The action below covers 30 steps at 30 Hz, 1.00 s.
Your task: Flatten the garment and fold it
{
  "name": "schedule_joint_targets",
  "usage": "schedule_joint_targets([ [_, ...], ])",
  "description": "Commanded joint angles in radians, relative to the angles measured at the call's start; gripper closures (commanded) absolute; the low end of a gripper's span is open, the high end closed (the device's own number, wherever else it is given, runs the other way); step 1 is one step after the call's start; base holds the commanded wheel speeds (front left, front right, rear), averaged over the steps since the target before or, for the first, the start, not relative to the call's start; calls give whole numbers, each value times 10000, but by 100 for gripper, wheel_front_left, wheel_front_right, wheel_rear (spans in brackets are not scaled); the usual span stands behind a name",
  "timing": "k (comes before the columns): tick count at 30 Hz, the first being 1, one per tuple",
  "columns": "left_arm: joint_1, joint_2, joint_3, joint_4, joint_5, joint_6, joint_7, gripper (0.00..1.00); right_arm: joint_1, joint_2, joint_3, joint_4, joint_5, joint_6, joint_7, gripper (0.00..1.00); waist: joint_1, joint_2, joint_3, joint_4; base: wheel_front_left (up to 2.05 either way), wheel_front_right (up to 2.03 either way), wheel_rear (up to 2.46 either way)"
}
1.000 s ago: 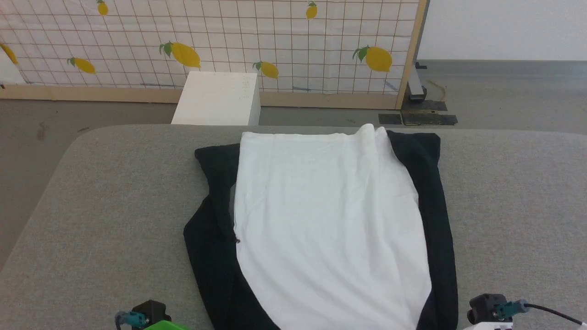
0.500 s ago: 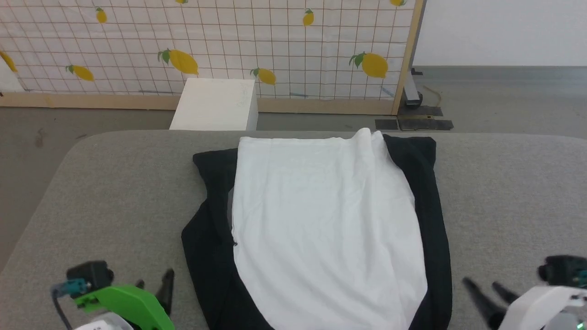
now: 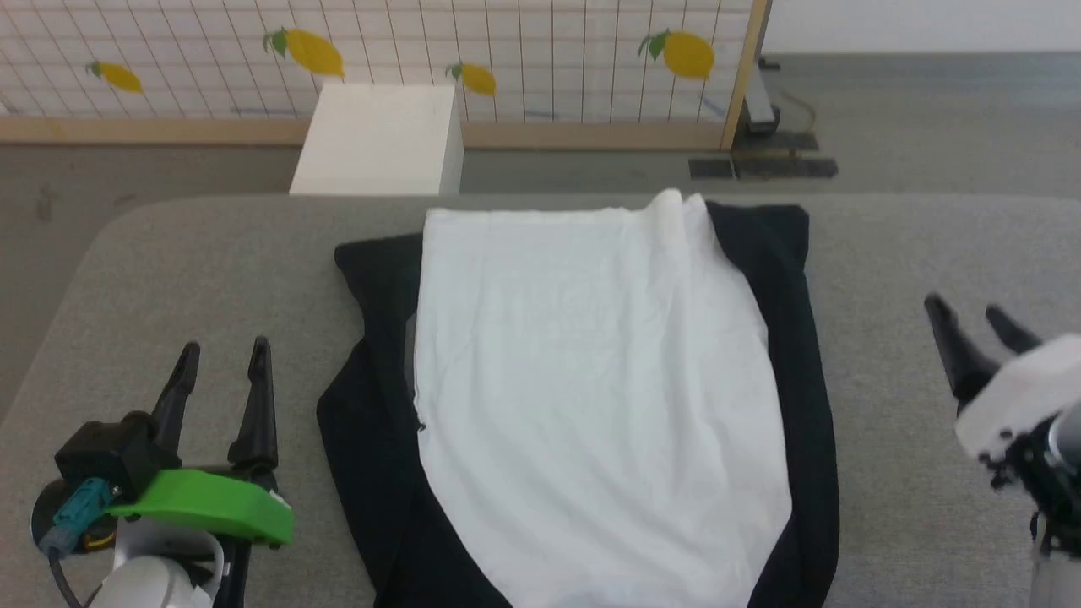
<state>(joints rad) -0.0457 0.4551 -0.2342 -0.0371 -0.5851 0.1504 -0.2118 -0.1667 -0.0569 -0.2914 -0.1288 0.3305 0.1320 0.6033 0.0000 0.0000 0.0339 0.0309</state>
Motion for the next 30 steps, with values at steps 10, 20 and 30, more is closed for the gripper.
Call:
schedule_joint_targets([
  [10,-1238,-867,798,-211,694,-946,-494,0,-4348,-914,202,2509,-1104,-13,468,0,0,0,2861,556,0,0,0],
  [20,-1771,-1895,1736,-872,1594,-1961,-498,0,-7606,-1641,394,4490,-2512,-13,2051,0,0,0,4948,1030,0,0,0],
  [30,-2037,-2601,2353,-1382,2202,-2593,-499,0,-8721,-2339,898,4997,-3298,-13,3081,0,0,0,6314,1353,0,0,0],
])
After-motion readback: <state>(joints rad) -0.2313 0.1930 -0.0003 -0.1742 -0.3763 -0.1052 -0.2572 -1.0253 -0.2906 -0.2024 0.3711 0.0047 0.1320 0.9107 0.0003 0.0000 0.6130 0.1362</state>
